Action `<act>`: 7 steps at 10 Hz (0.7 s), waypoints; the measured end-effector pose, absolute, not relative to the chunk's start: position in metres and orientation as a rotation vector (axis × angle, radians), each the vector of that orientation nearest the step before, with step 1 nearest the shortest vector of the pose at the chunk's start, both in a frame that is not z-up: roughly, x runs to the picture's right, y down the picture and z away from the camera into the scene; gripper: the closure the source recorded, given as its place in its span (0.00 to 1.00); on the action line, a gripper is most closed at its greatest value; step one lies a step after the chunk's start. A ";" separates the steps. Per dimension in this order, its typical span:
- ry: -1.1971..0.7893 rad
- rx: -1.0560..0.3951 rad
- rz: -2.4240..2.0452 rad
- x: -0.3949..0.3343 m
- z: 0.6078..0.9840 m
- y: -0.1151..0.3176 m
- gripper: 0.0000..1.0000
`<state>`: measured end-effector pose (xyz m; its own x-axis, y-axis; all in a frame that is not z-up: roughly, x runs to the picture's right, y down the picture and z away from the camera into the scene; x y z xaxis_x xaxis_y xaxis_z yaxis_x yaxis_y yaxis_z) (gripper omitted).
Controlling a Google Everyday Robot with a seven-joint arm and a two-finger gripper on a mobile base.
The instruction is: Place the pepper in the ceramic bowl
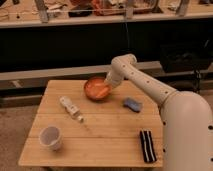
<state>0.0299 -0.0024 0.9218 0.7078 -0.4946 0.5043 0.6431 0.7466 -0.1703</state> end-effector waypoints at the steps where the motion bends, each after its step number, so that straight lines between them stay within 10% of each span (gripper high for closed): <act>1: -0.453 -0.349 -0.646 0.030 0.922 -0.003 1.00; 7: -0.456 -0.344 -0.636 0.031 0.926 -0.006 1.00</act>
<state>0.0311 -0.0062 0.9259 0.7117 -0.4876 0.5057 0.6353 0.7540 -0.1670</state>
